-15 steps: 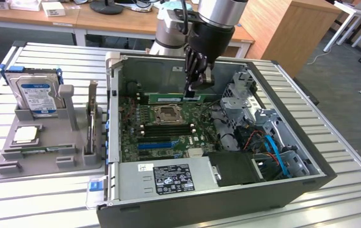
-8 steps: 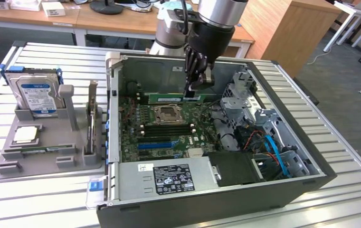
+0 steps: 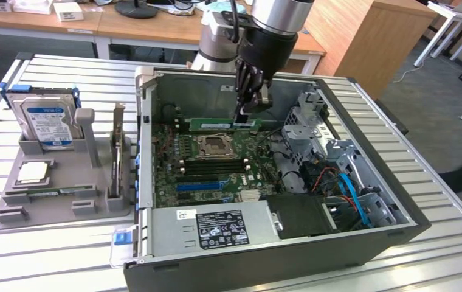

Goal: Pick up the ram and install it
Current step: 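Insert the ram into the slot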

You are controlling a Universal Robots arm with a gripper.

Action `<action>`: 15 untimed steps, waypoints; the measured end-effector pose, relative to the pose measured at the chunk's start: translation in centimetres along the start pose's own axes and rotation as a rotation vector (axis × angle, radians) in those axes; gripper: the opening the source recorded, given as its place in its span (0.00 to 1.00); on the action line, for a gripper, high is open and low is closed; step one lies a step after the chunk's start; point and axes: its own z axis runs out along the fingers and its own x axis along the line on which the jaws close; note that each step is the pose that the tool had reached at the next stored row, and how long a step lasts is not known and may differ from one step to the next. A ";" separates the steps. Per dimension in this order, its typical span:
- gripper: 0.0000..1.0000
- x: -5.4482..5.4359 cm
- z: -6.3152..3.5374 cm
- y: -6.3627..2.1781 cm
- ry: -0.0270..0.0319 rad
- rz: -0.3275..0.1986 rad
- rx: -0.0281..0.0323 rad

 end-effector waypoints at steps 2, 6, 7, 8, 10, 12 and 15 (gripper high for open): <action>0.12 -0.3 0.08 -0.01 0.0001 0.000 0.0000; 0.12 -0.7 0.25 -0.02 -0.0002 0.002 0.0004; 0.12 -0.7 0.25 -0.02 -0.0002 0.002 0.0004; 0.12 -0.7 0.27 -0.02 -0.0001 0.002 0.0003; 0.12 -0.7 0.52 -0.03 -0.0002 0.002 0.0013; 0.12 -0.7 0.88 -0.05 -0.0003 0.002 0.0025; 0.12 -0.7 1.42 -0.08 -0.0001 0.002 0.0038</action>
